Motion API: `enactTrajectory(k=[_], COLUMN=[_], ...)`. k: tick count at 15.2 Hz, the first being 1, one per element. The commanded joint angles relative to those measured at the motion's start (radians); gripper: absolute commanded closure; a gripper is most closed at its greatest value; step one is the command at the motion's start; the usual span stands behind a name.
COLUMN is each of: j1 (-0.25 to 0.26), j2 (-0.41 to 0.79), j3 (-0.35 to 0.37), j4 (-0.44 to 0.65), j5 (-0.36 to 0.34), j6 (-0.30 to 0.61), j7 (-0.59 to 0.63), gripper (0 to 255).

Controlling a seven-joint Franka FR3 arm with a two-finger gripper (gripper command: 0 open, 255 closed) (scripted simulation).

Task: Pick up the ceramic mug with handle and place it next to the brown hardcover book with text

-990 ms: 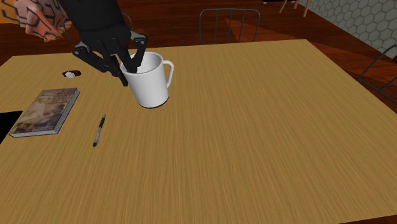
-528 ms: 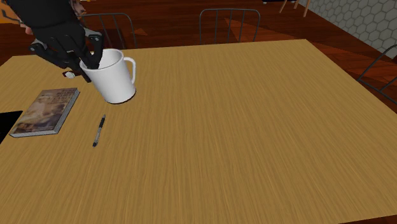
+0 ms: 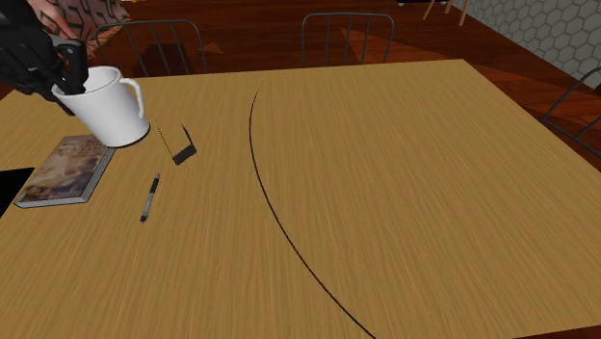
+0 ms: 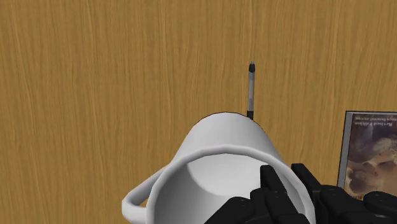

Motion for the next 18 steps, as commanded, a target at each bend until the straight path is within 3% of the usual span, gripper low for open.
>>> enactTrajectory(k=[1, 6, 18], j1=[0.041, 0.195, 0.131], j2=[0.082, 0.321, 0.242], j3=[0.022, 0.041, 0.040], j4=[0.094, 0.418, 0.134], j5=[-0.040, -0.161, -0.118], j6=[-0.026, -0.143, 0.066], j7=[0.055, 0.157, 0.162], gripper=[255, 255, 255])
